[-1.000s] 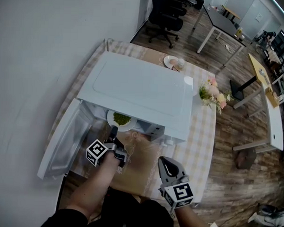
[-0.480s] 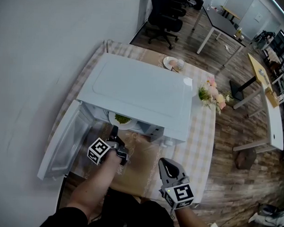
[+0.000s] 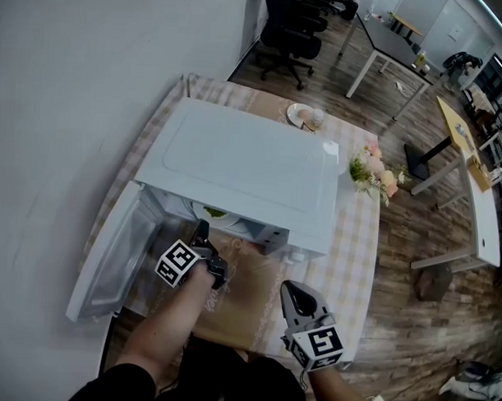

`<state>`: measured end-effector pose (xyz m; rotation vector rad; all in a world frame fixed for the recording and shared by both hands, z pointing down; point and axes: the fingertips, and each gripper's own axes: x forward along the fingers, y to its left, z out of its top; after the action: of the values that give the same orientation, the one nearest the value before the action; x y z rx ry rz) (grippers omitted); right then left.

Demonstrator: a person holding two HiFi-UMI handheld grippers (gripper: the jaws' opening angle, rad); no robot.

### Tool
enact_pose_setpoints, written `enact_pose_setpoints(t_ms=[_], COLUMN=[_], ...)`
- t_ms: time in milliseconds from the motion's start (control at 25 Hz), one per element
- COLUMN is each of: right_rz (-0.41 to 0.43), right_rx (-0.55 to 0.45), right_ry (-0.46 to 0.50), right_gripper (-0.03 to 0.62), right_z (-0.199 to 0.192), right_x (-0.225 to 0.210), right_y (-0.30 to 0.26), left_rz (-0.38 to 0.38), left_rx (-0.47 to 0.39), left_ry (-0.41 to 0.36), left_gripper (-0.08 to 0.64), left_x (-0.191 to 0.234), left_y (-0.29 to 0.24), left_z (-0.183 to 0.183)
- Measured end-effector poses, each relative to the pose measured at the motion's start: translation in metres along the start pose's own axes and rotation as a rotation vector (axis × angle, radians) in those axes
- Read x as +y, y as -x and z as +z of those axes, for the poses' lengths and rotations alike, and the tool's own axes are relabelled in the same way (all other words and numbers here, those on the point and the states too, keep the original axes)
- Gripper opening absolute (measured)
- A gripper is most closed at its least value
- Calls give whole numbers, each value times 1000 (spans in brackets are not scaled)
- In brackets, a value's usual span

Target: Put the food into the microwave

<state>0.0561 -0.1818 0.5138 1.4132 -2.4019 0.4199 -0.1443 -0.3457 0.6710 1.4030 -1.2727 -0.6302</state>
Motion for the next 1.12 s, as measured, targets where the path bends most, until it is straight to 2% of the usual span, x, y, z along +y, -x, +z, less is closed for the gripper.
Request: enact_pose_setpoints(t_ms=[240, 400, 560, 640, 760, 840, 1000, 1120], right_rz=[6, 6, 4, 4, 9, 13, 10, 8], right_rx=[-4, -5, -1, 0, -3, -4, 1, 4], right_ry=[-14, -7, -3, -4, -1, -1, -1, -7], right_gripper=[9, 9, 9, 9, 9, 9, 9, 9], right_z=[1, 0, 0, -1, -1, -1, -3, -5], right_x=[1, 1, 1, 0, 1, 2, 0, 0], right_y=[-3, -4, -4, -4, -4, -4, -4, -3], left_rz=[26, 78, 79, 97, 108, 107, 82, 72], left_rx=[-10, -14, 13, 30, 61, 84, 110, 132], left_ry=[-73, -161, -221, -314, -539, -650, -798, -871], left_gripper=[37, 60, 54, 43, 41, 40, 34, 34], left_x=[0, 2, -3, -7, -12, -11, -14, -16], left_y=[-3, -1, 7, 11, 12, 11, 4, -2], left_z=[6, 10, 4, 1, -2, -4, -5, -7])
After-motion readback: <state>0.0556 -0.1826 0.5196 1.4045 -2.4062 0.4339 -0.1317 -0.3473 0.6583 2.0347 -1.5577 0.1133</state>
